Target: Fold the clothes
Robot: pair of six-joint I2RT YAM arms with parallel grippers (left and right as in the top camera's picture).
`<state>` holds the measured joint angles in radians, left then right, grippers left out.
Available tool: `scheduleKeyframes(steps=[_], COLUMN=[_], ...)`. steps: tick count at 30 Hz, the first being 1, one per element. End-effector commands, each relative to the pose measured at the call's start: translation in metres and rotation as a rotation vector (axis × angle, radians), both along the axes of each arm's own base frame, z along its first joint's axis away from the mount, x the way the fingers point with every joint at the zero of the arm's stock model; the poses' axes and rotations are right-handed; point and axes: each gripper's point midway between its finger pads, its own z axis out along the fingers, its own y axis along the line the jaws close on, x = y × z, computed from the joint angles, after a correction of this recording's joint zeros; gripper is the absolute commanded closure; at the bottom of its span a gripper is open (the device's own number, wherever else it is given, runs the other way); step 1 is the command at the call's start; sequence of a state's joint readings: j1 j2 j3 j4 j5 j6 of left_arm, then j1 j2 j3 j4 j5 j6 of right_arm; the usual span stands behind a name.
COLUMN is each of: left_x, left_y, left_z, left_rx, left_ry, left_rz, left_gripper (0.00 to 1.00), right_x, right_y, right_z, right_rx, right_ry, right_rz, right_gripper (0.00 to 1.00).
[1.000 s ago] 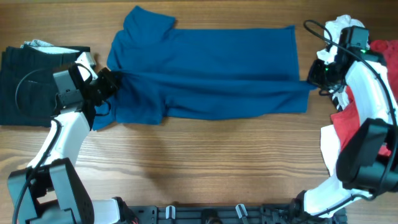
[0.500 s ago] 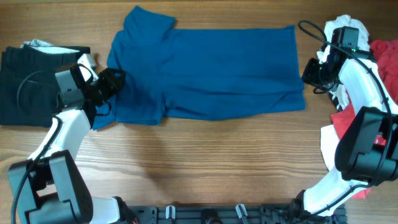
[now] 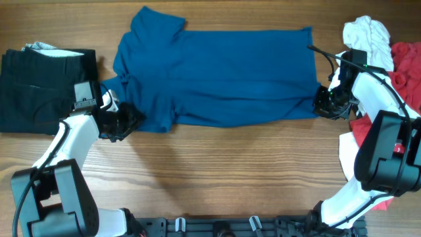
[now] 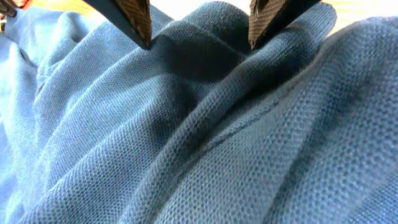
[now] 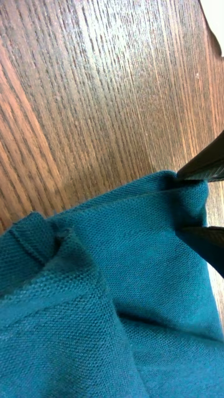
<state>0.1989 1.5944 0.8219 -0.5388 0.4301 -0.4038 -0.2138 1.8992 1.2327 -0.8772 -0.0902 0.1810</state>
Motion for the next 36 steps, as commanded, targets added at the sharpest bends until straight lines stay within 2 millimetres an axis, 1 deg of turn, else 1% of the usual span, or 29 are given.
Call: scheduleKeyframes(steps=[1, 4, 7, 9, 11, 15, 16, 19, 21, 23, 24, 25, 26, 27, 30, 32, 34, 35, 36], left_x=[-0.004, -0.024, -0.03, -0.027, -0.014, -0.003, -0.002, -0.003, -0.003, -0.003, -0.003, -0.004, -0.005, -0.005, -0.004, -0.003, -0.001, 0.0, 0.0], left_y=[0.0, -0.004, -0.005, -0.004, -0.002, 0.001, 0.001, 0.001, -0.003, -0.01, -0.016, -0.021, -0.023, -0.023, -0.025, -0.027, -0.033, -0.039, -0.048], left_z=[-0.004, -0.008, -0.009, -0.008, -0.006, -0.004, -0.004, -0.004, -0.004, -0.004, -0.004, -0.005, -0.006, -0.008, -0.012, -0.012, -0.011, -0.009, -0.002], left_rx=[0.009, -0.009, -0.019, -0.014, -0.003, -0.002, -0.001, -0.002, -0.002, -0.001, 0.0, 0.005, 0.028, 0.059, 0.148, 0.174, 0.157, 0.132, 0.086], left_ry=[0.019, 0.105, 0.138, 0.124, 0.069, 0.031, 0.029, 0.03, 0.03, 0.029, 0.028, 0.03, 0.032, 0.035, 0.024, 0.02, 0.008, -0.001, -0.014], left_rz=[-0.013, -0.013, -0.003, -0.002, -0.002, 0.031, 0.032, 0.031, 0.018, -0.005, -0.023, -0.041, -0.055, -0.063, -0.107, -0.119, -0.133, -0.144, -0.161], left_gripper=[0.42, 0.36, 0.35, 0.34, 0.34, 0.46, 0.51, 0.71, 0.76, 0.75, 0.69, 0.54, 0.49, 0.48, 0.45, 0.45, 0.53, 0.55, 0.52], right_x=[-0.002, -0.002, -0.002, -0.002, -0.003, -0.004, -0.004, -0.004, -0.004, -0.004, -0.004, -0.004, -0.004, -0.004, -0.004, -0.004, -0.004, -0.004, -0.004], right_y=[0.004, 0.004, 0.004, 0.004, 0.004, 0.004, 0.004, 0.004, 0.004, 0.004, 0.004, 0.004, 0.004, 0.004, 0.004, 0.004, 0.004, 0.004, 0.004], right_z=[-0.005, -0.005, -0.005, -0.005, -0.005, -0.006, -0.006, -0.006, -0.006, -0.006, -0.006, -0.006, -0.006, -0.006, -0.006, -0.006, -0.006, -0.006, -0.006], right_rx=[0.02, 0.019, 0.02, 0.02, 0.021, 0.022, 0.021, 0.021, 0.021, 0.021, 0.021, 0.021, 0.021, 0.021, 0.021, 0.021, 0.021, 0.021, 0.021], right_ry=[0.015, 0.014, 0.014, 0.015, 0.018, 0.022, 0.022, 0.022, 0.021, 0.021, 0.02, 0.021, 0.021, 0.021, 0.021, 0.022, 0.022, 0.021, 0.021], right_rz=[-0.001, -0.001, -0.001, -0.002, -0.001, -0.001, -0.001, -0.001, -0.001, -0.001, -0.001, -0.001, -0.001, -0.001, -0.001, -0.002, -0.001, -0.001, -0.001], right_gripper=[0.75, 0.74, 0.75, 0.74, 0.74, 0.74, 0.74, 0.75, 0.75, 0.75, 0.75, 0.75, 0.75, 0.75, 0.75, 0.75, 0.75, 0.75, 0.75])
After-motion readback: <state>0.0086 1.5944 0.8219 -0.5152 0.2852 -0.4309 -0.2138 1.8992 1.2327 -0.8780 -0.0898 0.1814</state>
